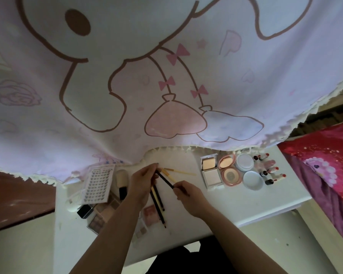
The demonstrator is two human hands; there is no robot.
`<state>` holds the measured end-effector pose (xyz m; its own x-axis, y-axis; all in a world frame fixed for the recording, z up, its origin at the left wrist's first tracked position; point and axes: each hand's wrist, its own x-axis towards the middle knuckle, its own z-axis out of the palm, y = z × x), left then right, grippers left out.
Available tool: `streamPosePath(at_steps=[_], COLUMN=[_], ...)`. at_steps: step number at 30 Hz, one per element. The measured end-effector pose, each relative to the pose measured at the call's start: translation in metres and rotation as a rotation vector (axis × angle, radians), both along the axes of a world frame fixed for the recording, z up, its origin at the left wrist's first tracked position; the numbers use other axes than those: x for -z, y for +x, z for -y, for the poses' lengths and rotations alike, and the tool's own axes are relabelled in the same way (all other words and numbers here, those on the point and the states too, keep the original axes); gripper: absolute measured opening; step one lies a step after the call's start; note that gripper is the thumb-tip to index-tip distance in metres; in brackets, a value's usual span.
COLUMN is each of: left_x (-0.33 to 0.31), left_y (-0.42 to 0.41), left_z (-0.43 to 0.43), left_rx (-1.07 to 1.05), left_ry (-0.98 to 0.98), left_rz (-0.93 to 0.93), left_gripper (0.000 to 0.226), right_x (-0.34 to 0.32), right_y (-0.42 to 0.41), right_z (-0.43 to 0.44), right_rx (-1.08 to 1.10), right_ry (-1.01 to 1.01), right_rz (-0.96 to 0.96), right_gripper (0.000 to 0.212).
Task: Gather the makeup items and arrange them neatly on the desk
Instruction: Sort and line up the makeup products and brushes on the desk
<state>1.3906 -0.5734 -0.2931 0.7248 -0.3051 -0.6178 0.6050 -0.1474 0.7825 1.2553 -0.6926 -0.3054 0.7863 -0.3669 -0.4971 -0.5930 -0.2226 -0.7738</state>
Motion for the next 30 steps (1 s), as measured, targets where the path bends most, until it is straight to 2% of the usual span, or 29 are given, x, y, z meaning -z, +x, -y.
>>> streamPosePath(at_steps=[3, 5, 8, 11, 13, 15, 19, 23, 27, 30], left_x=[-0.007, -0.013, -0.012, -0.006, -0.003, -0.006, -0.020, -0.020, -0.022, -0.024], left_y=[-0.005, -0.008, -0.010, -0.003, 0.009, 0.016, -0.003, -0.033, -0.053, -0.064], left_z=[0.011, 0.016, 0.020, 0.011, -0.001, -0.010, -0.004, 0.002, 0.008, 0.012], left_rx=[-0.120, -0.144, -0.174, -0.353, -0.451, -0.492, -0.481, -0.426, -0.394, -0.329], left_ry=[-0.164, -0.246, -0.233, -0.278, -0.301, -0.325, -0.438, -0.465, -0.471, -0.447], left_rz=[-0.128, -0.203, -0.249, -0.319, -0.321, -0.315, -0.415, -0.523, -0.523, -0.534], left_gripper=[0.014, 0.013, 0.013, 0.019, 0.023, 0.022, 0.015, 0.007, 0.003, 0.005], right_x=[-0.015, -0.022, -0.035, -0.047, -0.051, -0.049, -0.046, -0.049, -0.054, -0.056], right_y=[-0.003, -0.005, -0.009, -0.017, -0.030, -0.044, -0.053, -0.061, -0.069, -0.070], right_z=[0.005, 0.008, 0.010, 0.015, 0.025, 0.034, 0.027, 0.015, 0.013, 0.014], right_rx=[0.107, 0.125, 0.069, -0.027, 0.015, 0.093, 0.299, 0.412, 0.555, 0.636], right_ry=[0.146, 0.164, -0.034, -0.310, -0.389, -0.385, -0.129, 0.077, 0.199, 0.374], right_rz=[0.025, 0.039, 0.062, 0.084, 0.091, 0.078, 0.093, 0.147, 0.182, 0.240], right_gripper=[0.027, 0.034, 0.037, 0.038, 0.036, 0.033, 0.022, 0.015, 0.014, 0.015])
